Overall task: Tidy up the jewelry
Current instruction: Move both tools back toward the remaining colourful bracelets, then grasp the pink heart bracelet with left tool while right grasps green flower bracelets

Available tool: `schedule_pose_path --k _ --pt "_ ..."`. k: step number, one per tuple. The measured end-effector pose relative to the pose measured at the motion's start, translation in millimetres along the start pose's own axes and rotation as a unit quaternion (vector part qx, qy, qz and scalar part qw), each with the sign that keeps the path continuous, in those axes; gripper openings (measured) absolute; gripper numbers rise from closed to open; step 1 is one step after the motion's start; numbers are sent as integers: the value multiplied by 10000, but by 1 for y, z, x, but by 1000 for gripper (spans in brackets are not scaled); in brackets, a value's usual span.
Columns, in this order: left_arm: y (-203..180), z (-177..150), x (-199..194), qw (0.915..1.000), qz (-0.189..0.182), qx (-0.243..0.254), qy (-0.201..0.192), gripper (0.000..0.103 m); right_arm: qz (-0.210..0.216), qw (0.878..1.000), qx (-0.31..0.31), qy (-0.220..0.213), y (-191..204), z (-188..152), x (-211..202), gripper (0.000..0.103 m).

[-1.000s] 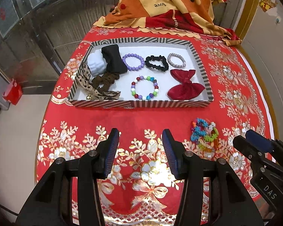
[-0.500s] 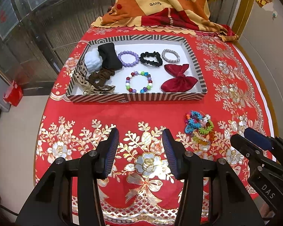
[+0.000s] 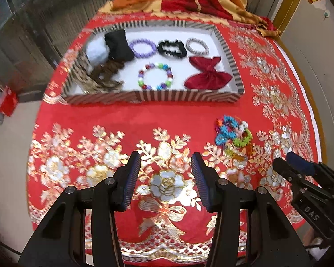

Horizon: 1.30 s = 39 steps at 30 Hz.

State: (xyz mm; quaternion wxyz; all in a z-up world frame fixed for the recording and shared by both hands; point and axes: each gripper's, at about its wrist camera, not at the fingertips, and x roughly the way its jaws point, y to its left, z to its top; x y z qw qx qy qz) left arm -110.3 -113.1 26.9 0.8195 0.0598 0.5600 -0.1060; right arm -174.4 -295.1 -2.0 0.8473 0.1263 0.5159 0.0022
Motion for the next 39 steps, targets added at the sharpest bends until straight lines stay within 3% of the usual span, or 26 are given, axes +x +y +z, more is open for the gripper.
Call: schedule_pose_path --k 5,17,18,22,31,39 --pt "-2 4 14 9996 -159 -41 221 47 28 10000 18 41 -3 6 17 39" --pt "13 17 26 9995 -29 -79 312 47 234 9993 -150 231 7 35 61 38" --pt "15 17 27 9994 -24 -93 318 47 260 9992 -153 256 7 35 64 37" --pt "26 22 31 9992 -22 -206 357 47 401 9988 -100 249 5 35 69 14" --pt "21 26 35 9990 -156 -138 393 47 633 9977 70 -241 -4 43 29 10" --pt "-12 27 43 9956 -709 279 543 47 708 9949 240 -676 -10 57 -5 10"
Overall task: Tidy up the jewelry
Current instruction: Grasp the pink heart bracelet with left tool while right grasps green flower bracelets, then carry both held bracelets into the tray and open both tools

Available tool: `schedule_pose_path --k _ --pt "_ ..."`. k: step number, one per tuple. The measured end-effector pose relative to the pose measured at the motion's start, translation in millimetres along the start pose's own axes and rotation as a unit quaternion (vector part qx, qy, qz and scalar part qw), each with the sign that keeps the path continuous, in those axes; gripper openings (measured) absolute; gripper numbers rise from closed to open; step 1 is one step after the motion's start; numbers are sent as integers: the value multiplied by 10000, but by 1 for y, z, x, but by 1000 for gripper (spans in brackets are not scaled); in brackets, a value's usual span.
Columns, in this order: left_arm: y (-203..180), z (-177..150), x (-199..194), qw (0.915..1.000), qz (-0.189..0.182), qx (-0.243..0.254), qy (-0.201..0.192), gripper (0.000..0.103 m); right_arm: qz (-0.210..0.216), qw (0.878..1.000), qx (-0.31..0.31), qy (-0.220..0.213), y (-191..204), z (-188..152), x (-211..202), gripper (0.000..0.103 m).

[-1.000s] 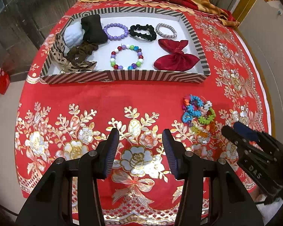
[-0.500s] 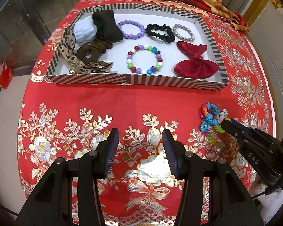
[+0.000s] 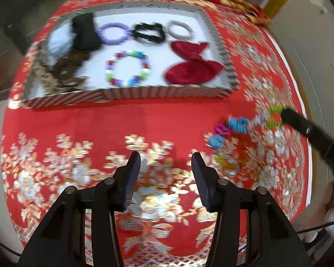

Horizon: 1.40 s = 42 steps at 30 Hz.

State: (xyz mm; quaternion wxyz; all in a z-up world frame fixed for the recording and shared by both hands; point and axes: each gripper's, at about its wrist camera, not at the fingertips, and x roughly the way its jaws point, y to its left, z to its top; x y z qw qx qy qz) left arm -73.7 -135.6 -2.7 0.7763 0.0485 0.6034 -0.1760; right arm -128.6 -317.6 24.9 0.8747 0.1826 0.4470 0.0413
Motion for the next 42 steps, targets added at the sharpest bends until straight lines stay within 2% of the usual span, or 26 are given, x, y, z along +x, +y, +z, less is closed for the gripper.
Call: schedule_pose_path --k 3,7,17,24,26,27,28,35,42 --pt "-15 3 9 9997 -177 146 94 51 -7 10000 40 -56 -3 3 -6 10" --pt "-30 9 20 9993 -180 312 95 53 -94 9998 88 -120 -7 5 -11 10" --pt "-65 19 48 9961 214 849 123 53 -133 9993 281 -198 -20 2 -23 10" --pt "-76 28 58 9946 264 1005 16 52 -166 9991 329 -227 -26 2 -28 10" --pt "-77 29 57 9941 171 1069 -70 47 -163 9990 338 -224 -27 2 -28 10" --pt "-79 31 58 9938 161 1094 -121 30 -163 9990 342 -222 -27 1 -28 10" --pt "-79 31 58 9932 151 1149 -147 21 -163 9990 343 -223 -27 1 -29 10" --pt "-62 32 52 9949 -447 892 147 20 -116 9993 264 -248 -20 2 -33 10" --pt "-47 28 12 9950 -544 839 15 20 -41 9995 83 -301 -7 8 -38 10"
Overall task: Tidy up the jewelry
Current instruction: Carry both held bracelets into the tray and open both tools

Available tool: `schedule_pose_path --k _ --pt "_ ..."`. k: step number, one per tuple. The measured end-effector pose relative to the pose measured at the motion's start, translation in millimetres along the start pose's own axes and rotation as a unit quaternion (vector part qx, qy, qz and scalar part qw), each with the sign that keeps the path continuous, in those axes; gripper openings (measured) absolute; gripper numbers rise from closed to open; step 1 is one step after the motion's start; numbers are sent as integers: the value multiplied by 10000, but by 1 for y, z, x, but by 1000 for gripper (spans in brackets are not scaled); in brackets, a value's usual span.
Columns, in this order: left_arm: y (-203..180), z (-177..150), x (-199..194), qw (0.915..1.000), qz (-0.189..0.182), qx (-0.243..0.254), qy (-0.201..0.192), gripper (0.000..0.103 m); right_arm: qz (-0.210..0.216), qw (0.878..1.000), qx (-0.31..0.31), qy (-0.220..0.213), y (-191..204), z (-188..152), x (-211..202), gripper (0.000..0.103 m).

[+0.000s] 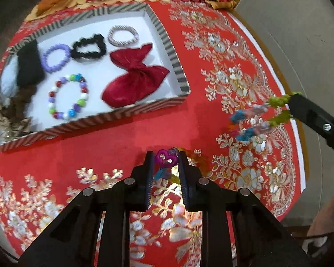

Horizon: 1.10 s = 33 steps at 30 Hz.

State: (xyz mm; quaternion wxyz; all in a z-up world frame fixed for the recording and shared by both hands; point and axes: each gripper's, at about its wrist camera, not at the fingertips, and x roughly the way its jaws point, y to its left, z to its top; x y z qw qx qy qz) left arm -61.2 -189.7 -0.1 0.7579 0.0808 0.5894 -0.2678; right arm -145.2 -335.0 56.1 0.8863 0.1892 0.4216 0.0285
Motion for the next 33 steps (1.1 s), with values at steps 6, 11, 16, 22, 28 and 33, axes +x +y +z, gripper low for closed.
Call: schedule_pose_path --k 6,11,16,22,28,33 --pt "12 1 -43 9994 184 -75 -283 20 114 9997 -229 -25 17 12 2 10" --pt "25 6 -72 9977 346 -155 -567 20 197 9987 -460 -70 35 27 3 10" --pt "41 12 -98 9954 496 -244 -779 20 292 9974 -653 -57 52 43 11 10" --pt "61 22 -112 9929 674 -326 -924 20 366 9961 -803 -2 68 58 25 10" --pt "86 40 -114 9913 803 -403 -961 20 355 9952 -903 95 80 78 48 10" --pt "107 63 -109 9904 886 -508 -937 20 332 9944 -976 221 89 97 74 10"
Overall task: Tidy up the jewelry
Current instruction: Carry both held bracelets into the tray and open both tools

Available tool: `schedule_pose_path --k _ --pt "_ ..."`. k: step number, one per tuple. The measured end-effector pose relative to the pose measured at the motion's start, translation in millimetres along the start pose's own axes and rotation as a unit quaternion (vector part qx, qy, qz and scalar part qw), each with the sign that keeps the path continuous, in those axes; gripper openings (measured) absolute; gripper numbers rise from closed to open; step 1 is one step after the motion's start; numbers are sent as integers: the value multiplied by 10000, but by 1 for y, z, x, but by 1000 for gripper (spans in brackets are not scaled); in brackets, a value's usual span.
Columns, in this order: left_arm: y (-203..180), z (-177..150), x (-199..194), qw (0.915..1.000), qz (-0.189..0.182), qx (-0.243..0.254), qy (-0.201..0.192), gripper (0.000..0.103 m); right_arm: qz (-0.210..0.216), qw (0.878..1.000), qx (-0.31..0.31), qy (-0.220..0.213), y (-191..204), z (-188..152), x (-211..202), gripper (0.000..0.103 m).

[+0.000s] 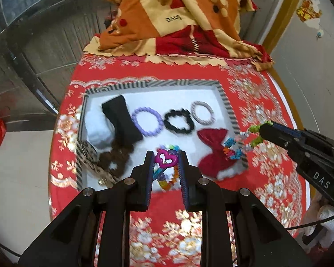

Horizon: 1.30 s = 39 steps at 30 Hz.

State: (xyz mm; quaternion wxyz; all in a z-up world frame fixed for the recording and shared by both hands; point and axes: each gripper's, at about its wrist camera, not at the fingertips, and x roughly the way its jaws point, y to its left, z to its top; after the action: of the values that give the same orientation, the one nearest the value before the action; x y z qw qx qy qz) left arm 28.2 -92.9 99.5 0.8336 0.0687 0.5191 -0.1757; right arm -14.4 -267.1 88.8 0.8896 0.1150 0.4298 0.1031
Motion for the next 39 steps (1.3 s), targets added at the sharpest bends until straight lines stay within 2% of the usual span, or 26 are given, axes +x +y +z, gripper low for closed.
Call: schedule_pose_path --k 7,14,20,23,30,39 --pt "14 34 23 9999 63 -64 60 20 -20 9999 20 139 -2 30 39 10" --pt "12 73 51 9999 -51 -88 83 20 -33 9996 121 241 -8 58 72 10" --pt "18 103 87 9989 -251 -363 184 20 18 9991 242 352 -14 75 99 10" --pt "29 113 112 9980 -217 -524 280 20 36 9988 233 428 -14 82 114 10" --pt "66 112 138 9954 48 -852 424 20 20 9981 266 552 -24 91 142 10" --pt "85 101 152 9934 262 -997 495 20 -785 9928 308 845 -62 78 172 10"
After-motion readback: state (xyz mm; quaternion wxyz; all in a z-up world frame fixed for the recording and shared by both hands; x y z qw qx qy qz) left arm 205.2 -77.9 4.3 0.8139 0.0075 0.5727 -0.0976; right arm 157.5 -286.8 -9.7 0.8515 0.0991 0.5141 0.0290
